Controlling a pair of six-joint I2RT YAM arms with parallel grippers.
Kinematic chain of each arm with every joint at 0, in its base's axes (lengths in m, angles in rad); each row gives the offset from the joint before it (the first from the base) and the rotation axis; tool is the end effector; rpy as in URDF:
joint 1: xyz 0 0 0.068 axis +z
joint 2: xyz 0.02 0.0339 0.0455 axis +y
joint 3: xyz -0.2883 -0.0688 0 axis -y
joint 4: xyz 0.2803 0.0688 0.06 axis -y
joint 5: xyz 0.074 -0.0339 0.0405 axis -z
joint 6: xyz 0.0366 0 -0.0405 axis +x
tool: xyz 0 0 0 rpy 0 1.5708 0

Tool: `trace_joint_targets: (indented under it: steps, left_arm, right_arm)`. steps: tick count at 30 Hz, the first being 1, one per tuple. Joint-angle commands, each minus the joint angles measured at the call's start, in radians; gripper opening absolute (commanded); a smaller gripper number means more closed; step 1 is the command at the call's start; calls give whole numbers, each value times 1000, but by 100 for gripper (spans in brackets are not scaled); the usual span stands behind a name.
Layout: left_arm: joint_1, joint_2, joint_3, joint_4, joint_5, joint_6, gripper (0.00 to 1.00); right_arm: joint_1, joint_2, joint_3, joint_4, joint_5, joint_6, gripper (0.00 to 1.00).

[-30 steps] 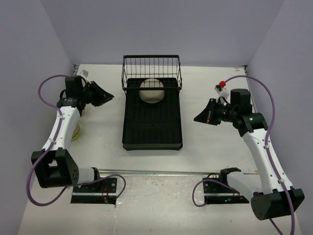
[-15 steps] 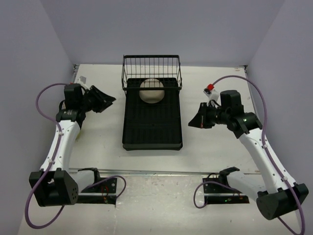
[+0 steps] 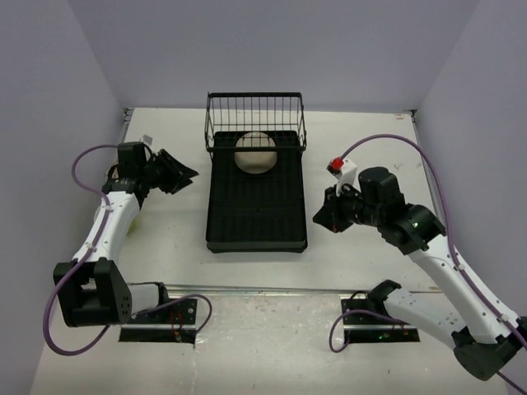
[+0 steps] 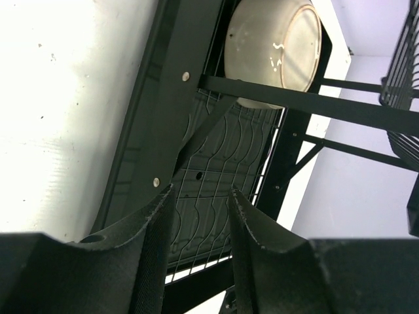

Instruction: Unload the bowls from the dish rack

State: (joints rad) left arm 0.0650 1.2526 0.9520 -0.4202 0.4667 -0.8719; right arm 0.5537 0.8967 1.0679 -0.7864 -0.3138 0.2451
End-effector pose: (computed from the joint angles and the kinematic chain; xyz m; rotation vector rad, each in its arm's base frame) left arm 0.2959 0.0028 0.2912 -0.8423 2.2289 -0.9388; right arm 0.1598 0.1121 0.3828 -0.5294 2.2011 0.7832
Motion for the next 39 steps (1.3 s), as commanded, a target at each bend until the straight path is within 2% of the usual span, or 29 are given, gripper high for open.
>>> trace_joint_targets:
  steps: [1,5,12,15,19,21,23,25,31,32,33,39]
  left_arm:
    - [1,13,44,8,0,13,40]
    - [1,28,53,12,-3,20,40]
    - [1,77,103,-25,-40,83,41]
    - [-1,103,125,-46,-59,108,41]
    - [1,128,137,-52,-45,142,41]
    - [-1,130,142,-72,-63,162,41]
    - [1,127,143,-78,-68,172,40]
    - [-1,116,139,-80,-68,177,37]
    - [-4,53,71,3,1,157,20]
    - [-10,36,56,61,18,148,4]
    - [-17,6,44,89,21,146,0]
    - [-114,-99,-41,208,-31,172,0]
  right_arm:
    - [69,33,-26,39,122,-84,9]
    - [136,106,-25,73,225,-153,10]
    - [230,284,72,159,404,-236,14]
    - [270,382,139,150,484,-237,15]
    - [284,444,190,145,515,-225,19]
    - [284,449,187,150,519,-199,16]
    - [284,446,176,148,530,-176,7]
    - [284,430,162,153,533,-139,0]
    - [281,381,121,164,548,-49,0]
    - [276,374,124,164,553,-35,0]
    - [270,367,129,159,559,0,0]
    - [148,279,125,164,460,141,0]
